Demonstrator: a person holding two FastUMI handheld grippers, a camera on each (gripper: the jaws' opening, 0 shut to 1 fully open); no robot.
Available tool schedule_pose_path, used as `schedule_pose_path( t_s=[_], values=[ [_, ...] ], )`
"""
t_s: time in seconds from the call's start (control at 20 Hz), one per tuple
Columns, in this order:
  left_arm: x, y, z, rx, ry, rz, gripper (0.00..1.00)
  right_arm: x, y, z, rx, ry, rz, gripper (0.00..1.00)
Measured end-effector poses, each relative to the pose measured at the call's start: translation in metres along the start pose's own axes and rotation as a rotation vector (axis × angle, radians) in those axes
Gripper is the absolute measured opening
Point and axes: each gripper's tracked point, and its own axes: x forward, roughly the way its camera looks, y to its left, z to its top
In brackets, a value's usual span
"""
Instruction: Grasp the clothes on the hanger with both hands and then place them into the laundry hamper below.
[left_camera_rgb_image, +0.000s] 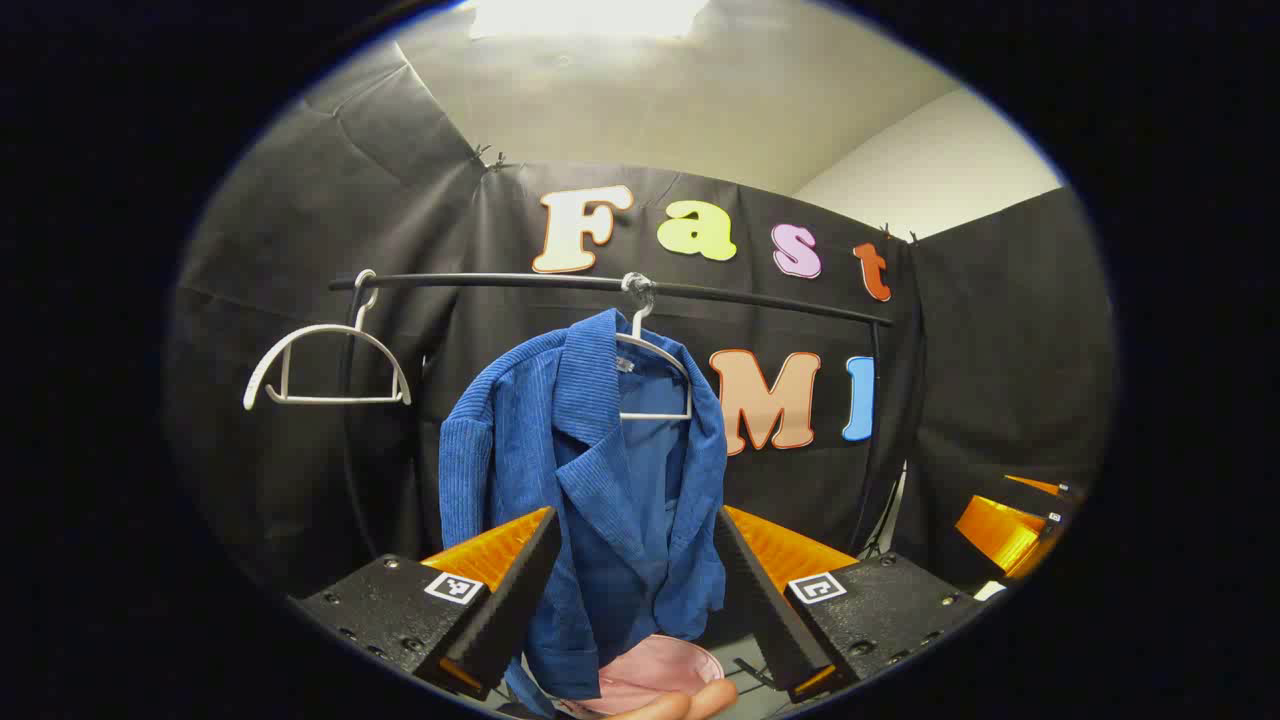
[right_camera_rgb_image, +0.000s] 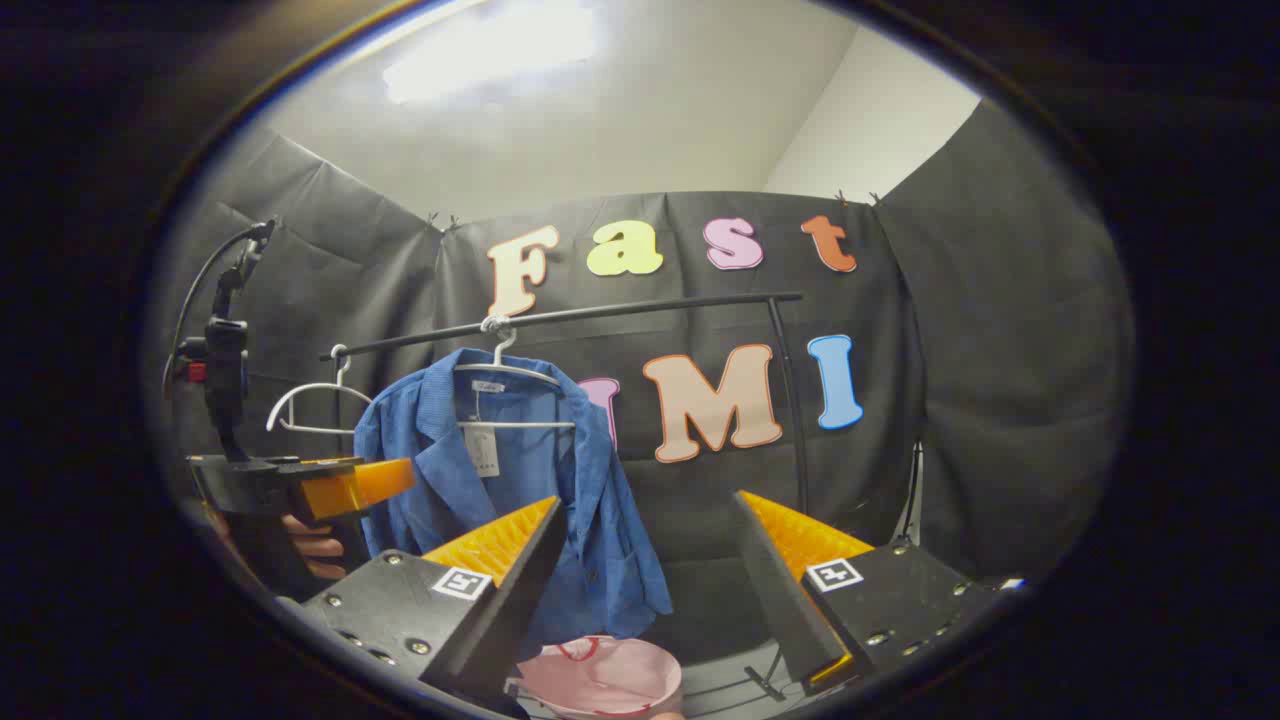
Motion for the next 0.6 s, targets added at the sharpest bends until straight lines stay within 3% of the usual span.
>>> schedule_pose_path(
  t_s=[0.2, 0.5, 0.6],
  values=[
    [0.001, -0.002, 0.001, -0.031, -0.006, 0.003, 0.92, 0.008, 0.007, 0.003, -0.007, -0.024, 0.024, 0.98],
    [0.009, -0.016, -0.026, 0.019, 0.036, -0.005, 0.95, 0.023, 0.003, -0.019, -0.029, 0.028, 0.011, 0.99],
    [0.013, -0.021, -0.034, 0.043, 0.041, 0.001, 0.92, 0.03, 0.005, -0.028, -0.016, 0.039, 0.019, 0.99]
  ],
)
